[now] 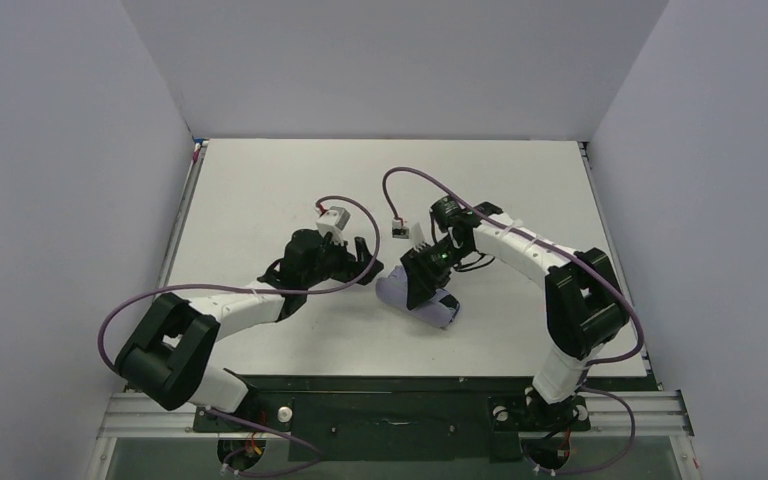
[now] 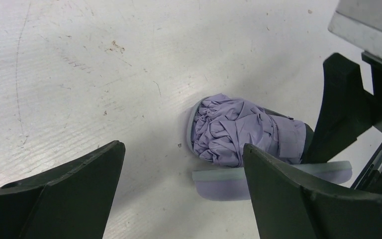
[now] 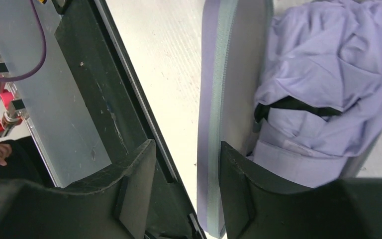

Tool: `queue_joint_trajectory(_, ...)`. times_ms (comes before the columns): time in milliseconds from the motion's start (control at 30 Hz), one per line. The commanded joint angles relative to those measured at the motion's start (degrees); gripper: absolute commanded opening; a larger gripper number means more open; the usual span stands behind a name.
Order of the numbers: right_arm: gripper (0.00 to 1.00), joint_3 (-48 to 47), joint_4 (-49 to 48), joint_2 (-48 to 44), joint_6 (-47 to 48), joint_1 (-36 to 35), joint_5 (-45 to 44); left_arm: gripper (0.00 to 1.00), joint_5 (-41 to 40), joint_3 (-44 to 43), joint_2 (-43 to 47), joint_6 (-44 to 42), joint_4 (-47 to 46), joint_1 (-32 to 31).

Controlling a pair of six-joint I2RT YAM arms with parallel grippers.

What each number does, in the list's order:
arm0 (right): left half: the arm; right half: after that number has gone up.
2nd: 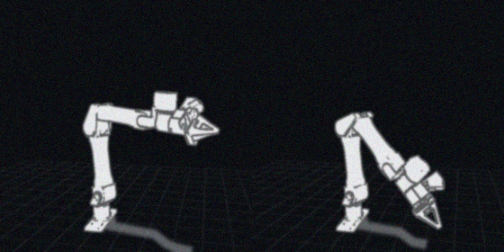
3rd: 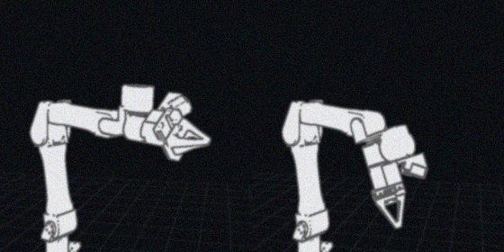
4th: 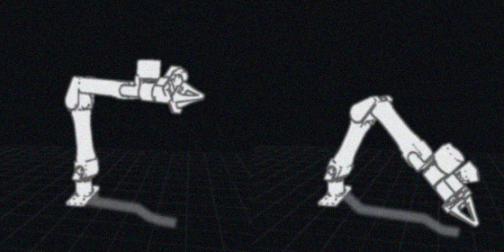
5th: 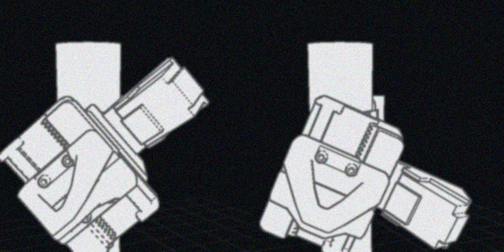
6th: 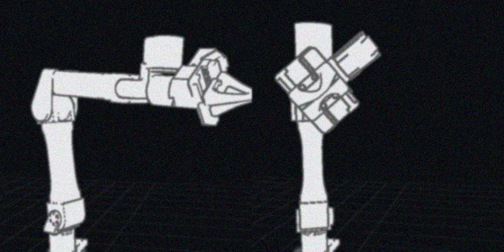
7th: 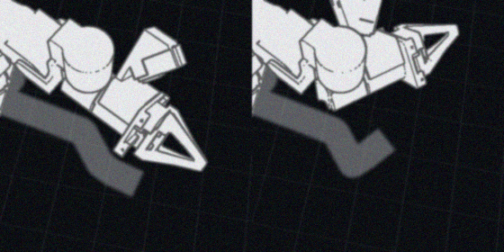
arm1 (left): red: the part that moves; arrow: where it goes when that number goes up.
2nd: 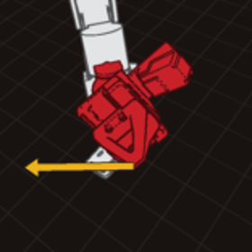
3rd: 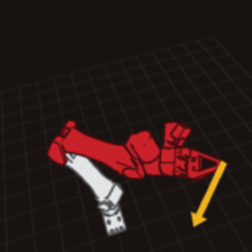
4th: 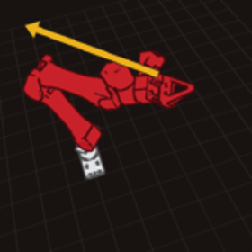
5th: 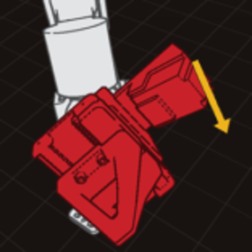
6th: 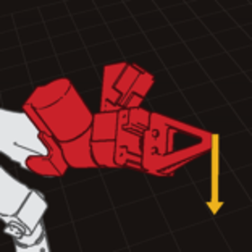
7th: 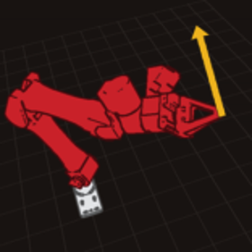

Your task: Open the umbrella

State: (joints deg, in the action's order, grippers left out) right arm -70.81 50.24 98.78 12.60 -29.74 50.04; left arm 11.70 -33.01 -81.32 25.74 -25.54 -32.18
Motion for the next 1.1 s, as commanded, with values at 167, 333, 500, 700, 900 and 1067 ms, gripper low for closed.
queue_joint_trajectory(167,0.53,-0.08,-0.09,-4.19,4.86,-3.44,1.36,0.85,3.26,-2.41,-4.82,1.85,2.86,-1.38)
queue_joint_trajectory(333,0.65,0.9,-1.18,-7.11,3.16,-0.56,2.16,0.8,6.28,3.26,-3.04,0.7,-1.57,-1.87)
queue_joint_trajectory(500,0.66,0.11,-4.68,-9.55,0.33,2.62,-2.84,0.75,7.1,5.31,-1.97,-3.35,-1.43,-2.25)
queue_joint_trajectory(700,0.64,3.69,-12.02,-11.05,-2.53,-1.47,-23.16,0.74,7.21,6.45,-1.16,-4.35,-1.66,-2.24)
queue_joint_trajectory(900,0.67,6.95,-15.56,-10.62,-1.15,-8.48,-34.55,0.7,6.24,8.12,1.25,-3.98,0.15,-1.34)
queue_joint_trajectory(1067,0.68,9.65,-18.42,-8.17,-0.37,-13.14,-42.16,0.66,6.53,9.69,3.03,-3.21,1.22,-0.52)
